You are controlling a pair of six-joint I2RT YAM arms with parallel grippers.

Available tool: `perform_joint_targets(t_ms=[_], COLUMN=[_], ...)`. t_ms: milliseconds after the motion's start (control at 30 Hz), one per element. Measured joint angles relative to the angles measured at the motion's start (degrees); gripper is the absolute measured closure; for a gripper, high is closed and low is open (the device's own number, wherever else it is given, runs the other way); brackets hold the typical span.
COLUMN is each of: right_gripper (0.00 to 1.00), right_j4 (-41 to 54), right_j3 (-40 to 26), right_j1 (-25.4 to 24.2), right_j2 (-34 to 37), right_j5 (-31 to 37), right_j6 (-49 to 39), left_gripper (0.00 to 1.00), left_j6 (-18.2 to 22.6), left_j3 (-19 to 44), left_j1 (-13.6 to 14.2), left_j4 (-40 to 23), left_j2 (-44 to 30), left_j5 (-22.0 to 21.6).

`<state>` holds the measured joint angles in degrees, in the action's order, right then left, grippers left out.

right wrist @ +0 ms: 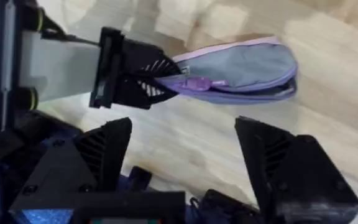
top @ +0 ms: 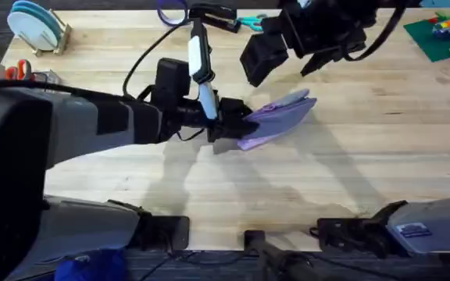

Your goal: Unzip the bag, pick up the pens from the table one at a time and place them inside, then zip the bag closed.

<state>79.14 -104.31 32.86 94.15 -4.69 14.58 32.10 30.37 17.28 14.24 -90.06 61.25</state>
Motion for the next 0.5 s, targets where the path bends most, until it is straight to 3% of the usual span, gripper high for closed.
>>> perform_joint_targets(t_ms=[267,500], right_gripper=[0.006,0.005], right_j4=[-1.2,1.6], right_j3=[0.0,0.0], right_j1=[0.0,0.0], right_j2=[0.0,0.0], right_j5=[-4.1,-3.2], right_j6=[3.8,26.1], left_gripper=[0.959,0.959], left_j6=[0.0,0.0], left_j3=[0.0,0.0], left_j1=[0.0,0.0], left_j4=[0.0,0.0], left_j2=[0.0,0.0], left_j5=[0.0,0.0])
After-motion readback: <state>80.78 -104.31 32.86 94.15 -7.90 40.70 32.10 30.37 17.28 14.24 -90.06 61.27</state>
